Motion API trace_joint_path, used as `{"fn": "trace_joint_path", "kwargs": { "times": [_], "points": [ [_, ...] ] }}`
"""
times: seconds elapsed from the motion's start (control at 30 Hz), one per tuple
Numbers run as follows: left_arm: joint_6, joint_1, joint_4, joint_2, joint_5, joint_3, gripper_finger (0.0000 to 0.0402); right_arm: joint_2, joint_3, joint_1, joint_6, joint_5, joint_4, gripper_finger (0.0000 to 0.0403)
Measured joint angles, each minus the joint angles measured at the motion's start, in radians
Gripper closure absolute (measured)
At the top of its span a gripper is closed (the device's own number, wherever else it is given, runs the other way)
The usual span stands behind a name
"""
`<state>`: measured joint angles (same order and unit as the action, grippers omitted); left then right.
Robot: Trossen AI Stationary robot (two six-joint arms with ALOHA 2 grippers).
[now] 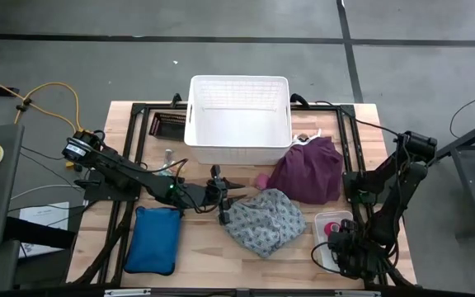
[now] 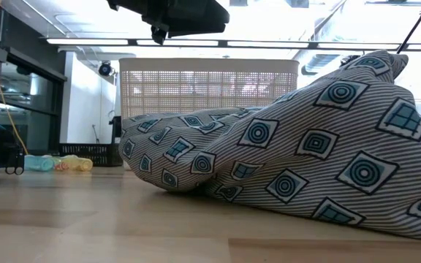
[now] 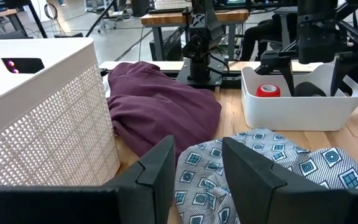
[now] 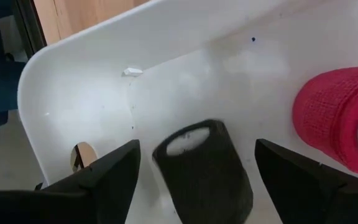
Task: Pick & place medical supplies in basket/bin
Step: Put the pink bandage into the small white bin
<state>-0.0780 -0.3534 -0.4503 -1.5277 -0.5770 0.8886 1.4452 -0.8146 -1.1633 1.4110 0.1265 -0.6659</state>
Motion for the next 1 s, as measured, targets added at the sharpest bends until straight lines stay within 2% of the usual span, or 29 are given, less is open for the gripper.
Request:
{"fn": "trace_joint_path", "kwargs": {
  "times": [0.2, 0.5, 0.77, 1.0],
  "points": [
    [0.000, 0.000, 0.001, 0.000, 0.000, 0.000, 0.0273, -0.012, 0.000, 0.001, -0.076, -0.079, -0.014, 0.0097],
    [0.000, 0.000, 0.001, 0.000, 0.000, 0.000, 0.0273, -0.147, 0.000, 0.076, -0.165, -0.081, -0.146, 0.0097],
    [0.000, 0.000, 0.001, 0.000, 0.000, 0.000, 0.0273, -0.289, 0.000, 0.192, -0.241, -0.072, -0.161, 0.0097],
    [0.000, -0.005, 0.011, 0.000, 0.000, 0.000, 0.0273, -0.339, 0.000, 0.279, -0.353, 0.019, -0.139, 0.0097]
  ]
}}
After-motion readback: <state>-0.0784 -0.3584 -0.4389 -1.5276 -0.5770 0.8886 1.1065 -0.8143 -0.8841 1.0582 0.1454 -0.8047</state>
